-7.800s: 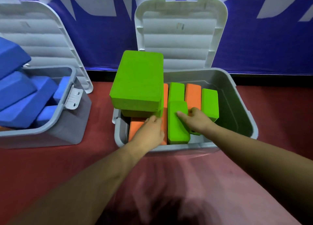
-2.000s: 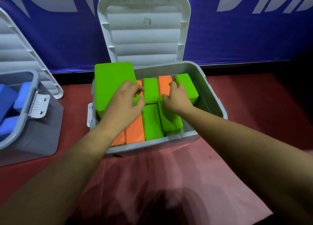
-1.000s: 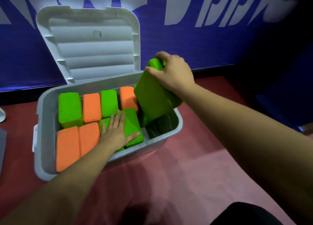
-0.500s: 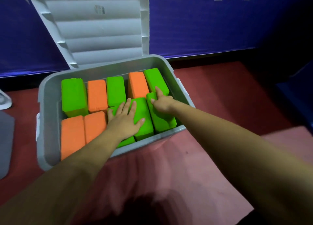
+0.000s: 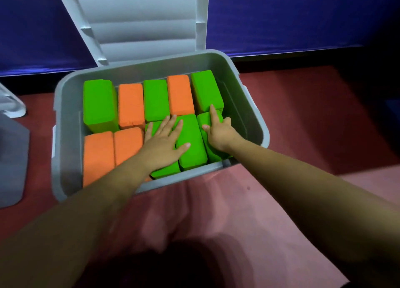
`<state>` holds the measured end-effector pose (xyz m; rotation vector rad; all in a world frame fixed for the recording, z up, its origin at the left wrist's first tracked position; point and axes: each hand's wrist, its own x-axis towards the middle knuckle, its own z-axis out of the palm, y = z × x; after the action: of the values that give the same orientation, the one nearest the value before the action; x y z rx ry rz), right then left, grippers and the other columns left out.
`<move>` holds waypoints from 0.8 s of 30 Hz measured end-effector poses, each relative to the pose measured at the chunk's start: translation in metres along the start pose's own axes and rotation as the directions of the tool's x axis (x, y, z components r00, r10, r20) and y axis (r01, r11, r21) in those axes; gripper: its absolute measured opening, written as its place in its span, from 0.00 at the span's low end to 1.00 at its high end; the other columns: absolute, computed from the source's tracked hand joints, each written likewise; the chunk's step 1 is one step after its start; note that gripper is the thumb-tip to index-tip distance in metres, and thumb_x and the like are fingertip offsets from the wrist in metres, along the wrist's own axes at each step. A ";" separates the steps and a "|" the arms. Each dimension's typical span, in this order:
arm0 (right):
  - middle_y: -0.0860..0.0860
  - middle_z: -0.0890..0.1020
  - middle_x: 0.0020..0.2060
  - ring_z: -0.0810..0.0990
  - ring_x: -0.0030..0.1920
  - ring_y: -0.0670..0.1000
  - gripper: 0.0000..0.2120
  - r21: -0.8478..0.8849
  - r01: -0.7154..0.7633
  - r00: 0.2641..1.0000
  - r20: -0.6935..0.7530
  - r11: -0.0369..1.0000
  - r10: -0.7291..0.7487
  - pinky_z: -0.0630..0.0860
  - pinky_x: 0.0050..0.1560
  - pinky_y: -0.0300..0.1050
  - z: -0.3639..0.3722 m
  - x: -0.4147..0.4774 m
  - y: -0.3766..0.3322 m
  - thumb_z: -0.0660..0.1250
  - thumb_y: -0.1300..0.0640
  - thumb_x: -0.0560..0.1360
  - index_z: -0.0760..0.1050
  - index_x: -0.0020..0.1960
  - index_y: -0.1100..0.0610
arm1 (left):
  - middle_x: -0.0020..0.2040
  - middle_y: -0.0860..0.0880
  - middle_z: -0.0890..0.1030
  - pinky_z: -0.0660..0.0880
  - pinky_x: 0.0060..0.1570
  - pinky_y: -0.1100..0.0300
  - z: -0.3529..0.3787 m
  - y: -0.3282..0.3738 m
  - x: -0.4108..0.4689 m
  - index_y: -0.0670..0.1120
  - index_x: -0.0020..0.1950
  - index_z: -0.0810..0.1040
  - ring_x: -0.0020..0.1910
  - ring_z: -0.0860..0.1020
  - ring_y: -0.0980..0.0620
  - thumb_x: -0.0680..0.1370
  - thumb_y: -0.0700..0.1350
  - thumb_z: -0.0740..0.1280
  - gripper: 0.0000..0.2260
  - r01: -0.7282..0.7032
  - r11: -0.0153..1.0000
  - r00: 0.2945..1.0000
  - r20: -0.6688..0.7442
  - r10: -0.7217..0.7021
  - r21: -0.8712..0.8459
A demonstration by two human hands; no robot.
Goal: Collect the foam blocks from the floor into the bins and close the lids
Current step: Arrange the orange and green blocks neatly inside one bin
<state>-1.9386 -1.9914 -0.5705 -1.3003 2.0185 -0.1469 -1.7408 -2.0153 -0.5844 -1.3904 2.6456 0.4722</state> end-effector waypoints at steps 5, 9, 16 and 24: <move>0.68 0.56 0.74 0.64 0.69 0.71 0.34 -0.036 0.008 1.000 0.001 0.999 -0.008 0.65 0.67 0.63 0.003 0.009 -0.008 0.53 0.45 0.83 0.35 0.80 0.45 | 0.76 0.44 0.66 0.62 0.70 0.43 -0.020 -0.061 -0.033 0.45 0.76 0.64 0.75 0.65 0.44 0.76 0.62 0.54 0.33 0.009 1.000 0.916 -0.401 -0.011 -0.006; 0.71 0.49 0.75 0.67 0.68 0.71 0.33 -0.007 -0.012 1.000 0.004 1.000 0.012 0.63 0.70 0.59 0.003 0.005 -0.007 0.50 0.44 0.84 0.32 0.79 0.45 | 0.80 0.44 0.55 0.49 0.72 0.35 -0.002 -0.084 -0.051 0.52 0.78 0.62 0.80 0.51 0.45 0.77 0.65 0.53 0.31 0.374 0.927 0.831 -0.441 -0.339 -0.010; 0.67 0.50 0.77 0.66 0.70 0.71 0.48 -0.066 -0.033 0.996 -0.088 0.997 0.027 0.64 0.72 0.58 0.009 0.003 -0.012 0.54 0.24 0.72 0.35 0.80 0.45 | 0.80 0.44 0.39 0.43 0.73 0.33 0.009 -0.089 -0.043 0.58 0.80 0.50 0.79 0.37 0.44 0.75 0.72 0.45 0.36 0.329 0.943 0.903 -0.311 -0.297 0.054; 0.65 0.46 0.77 0.59 0.75 0.67 0.52 0.111 -0.040 0.999 0.006 0.993 0.039 0.59 0.75 0.57 -0.007 0.005 -0.012 0.66 0.33 0.73 0.32 0.79 0.44 | 0.73 0.33 0.65 0.58 0.65 0.36 -0.011 -0.086 -0.043 0.60 0.77 0.62 0.71 0.64 0.32 0.77 0.71 0.46 0.32 0.261 0.924 0.928 -0.335 -0.162 0.278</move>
<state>-1.9352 -2.0032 -0.5632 -1.1898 2.0019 -0.2351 -1.6459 -2.0308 -0.5828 -1.7293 2.5866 -0.2083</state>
